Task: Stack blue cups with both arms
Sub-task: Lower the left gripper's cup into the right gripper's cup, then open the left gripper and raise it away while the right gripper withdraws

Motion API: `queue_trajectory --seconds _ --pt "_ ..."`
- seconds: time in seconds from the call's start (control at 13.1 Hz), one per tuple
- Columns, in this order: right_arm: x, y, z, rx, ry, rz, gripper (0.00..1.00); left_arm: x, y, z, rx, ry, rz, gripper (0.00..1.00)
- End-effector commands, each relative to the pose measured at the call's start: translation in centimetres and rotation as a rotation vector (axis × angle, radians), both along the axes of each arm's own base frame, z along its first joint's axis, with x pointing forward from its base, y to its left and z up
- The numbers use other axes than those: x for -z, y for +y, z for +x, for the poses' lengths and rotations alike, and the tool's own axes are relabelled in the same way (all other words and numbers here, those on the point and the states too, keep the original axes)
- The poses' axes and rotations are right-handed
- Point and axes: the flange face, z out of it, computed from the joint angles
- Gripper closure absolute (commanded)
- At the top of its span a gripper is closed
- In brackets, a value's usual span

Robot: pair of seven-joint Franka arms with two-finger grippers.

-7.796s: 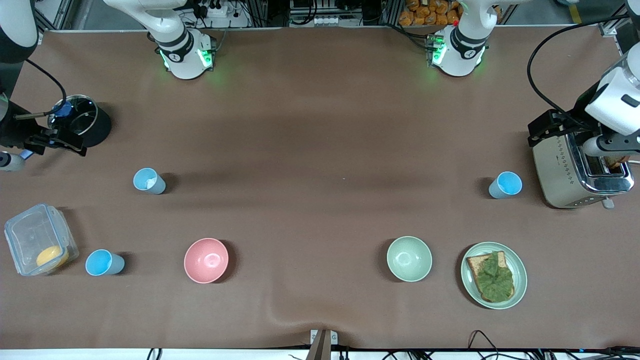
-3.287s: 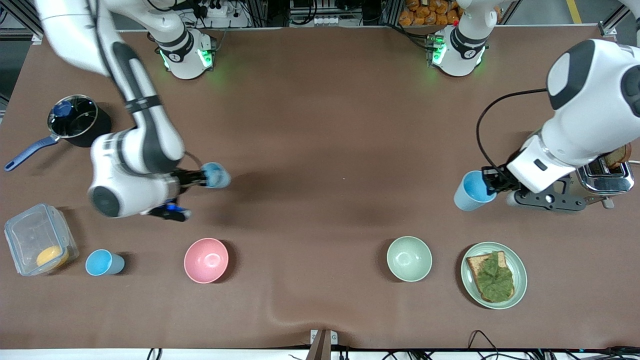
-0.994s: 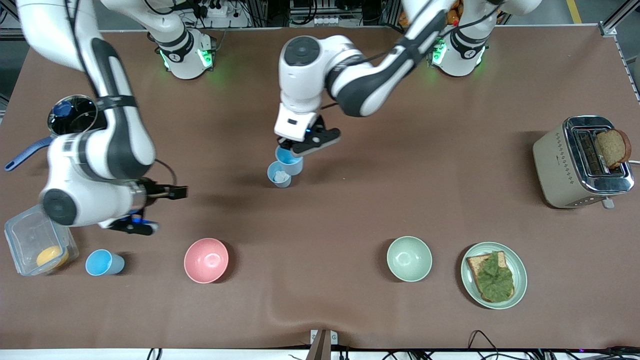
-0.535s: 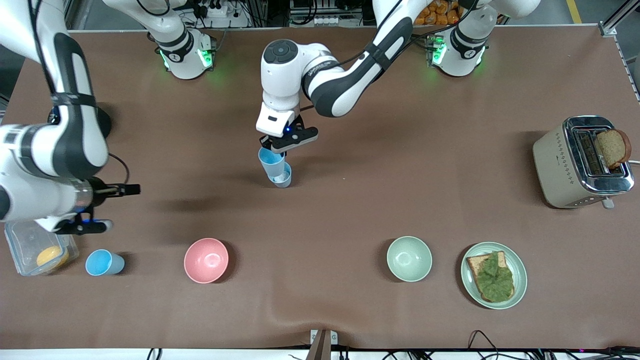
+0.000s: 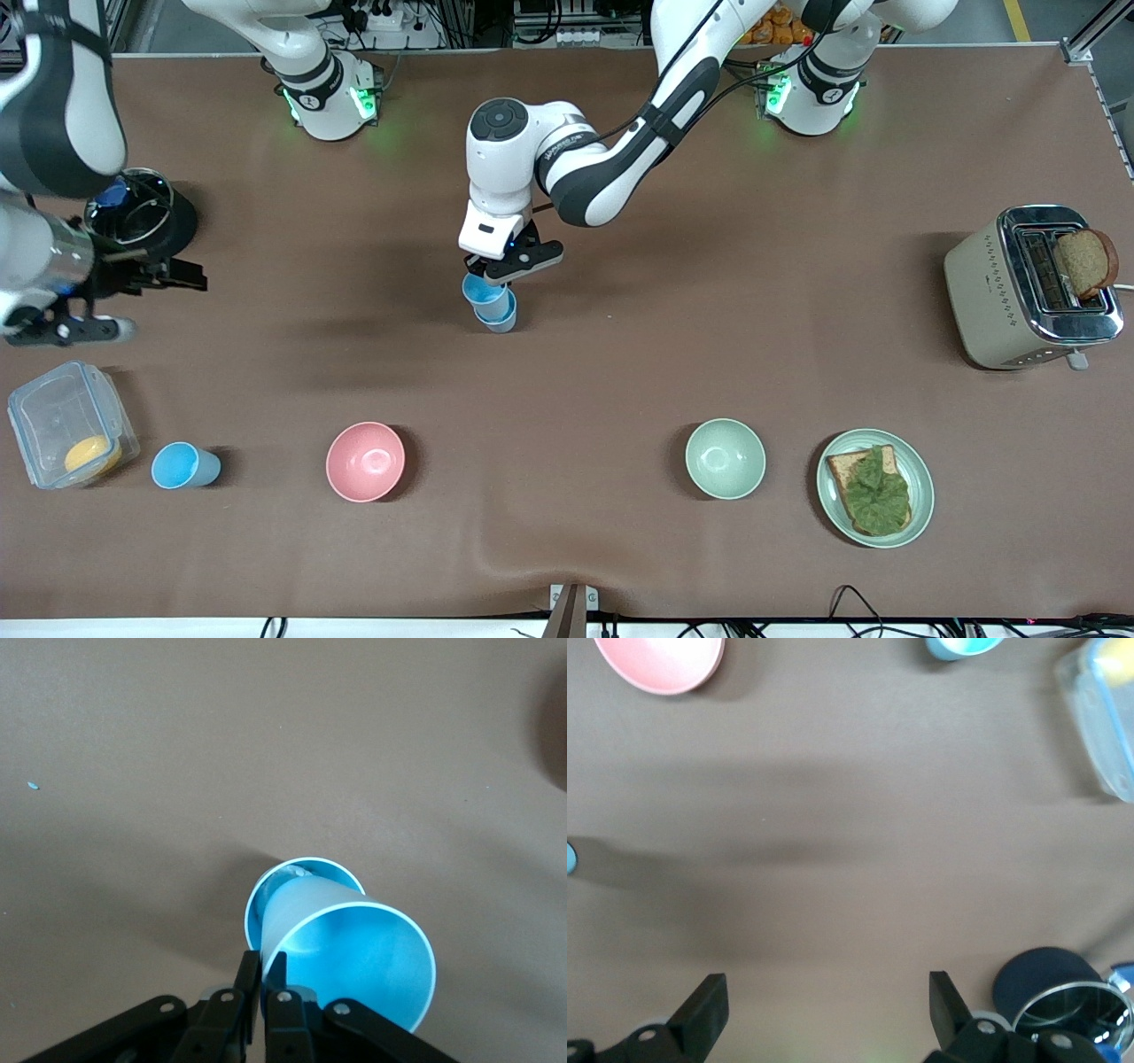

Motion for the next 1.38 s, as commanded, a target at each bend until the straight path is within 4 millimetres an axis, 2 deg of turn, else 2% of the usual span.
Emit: queue_trajectory --seconds 0.0,0.08,0.23,0.38,0.54,0.69,0.84,0.99,1.15,1.3 --pt "-3.5 0.1 -2.5 0.258 -0.078 -0.057 0.00 -2.2 0.4 0.8 -0.006 -0.027 -0.007 0.00" --pt "-4.4 0.1 -2.5 0.337 -0.101 -0.059 0.00 -4.2 1.2 1.6 -0.018 -0.041 -0.009 0.00" --pt "-5.8 0.2 -2.6 0.300 -0.123 -0.040 0.00 -10.8 6.1 5.3 0.001 -0.066 0.050 0.00" --pt "-6.0 -0.3 -2.7 0.171 -0.123 -0.022 0.00 -17.9 14.5 9.7 0.131 -0.055 0.156 0.00" --pt "-7.0 -0.7 -2.9 0.161 -0.132 -0.019 0.00 -22.2 22.0 12.2 0.245 -0.018 0.239 0.00" --pt "-7.7 -0.7 -3.1 0.163 -0.121 -0.018 0.00 -24.9 28.8 14.0 0.275 0.021 0.240 0.00" --pt "-7.7 -0.7 -3.3 0.164 -0.109 -0.019 0.00 -26.3 34.8 14.6 0.326 0.033 0.252 0.00" --pt "-7.9 -0.7 -4.1 0.162 -0.043 -0.022 0.00 -26.8 39.6 14.5 0.374 0.052 0.252 0.00" --pt "-8.7 -0.7 -4.1 0.162 -0.052 -0.023 0.00 -27.6 45.0 14.8 0.425 0.059 0.244 0.00" --pt "-9.4 -0.7 -4.1 0.160 -0.060 -0.021 0.00 -28.4 48.7 14.8 0.504 0.054 0.249 0.00"
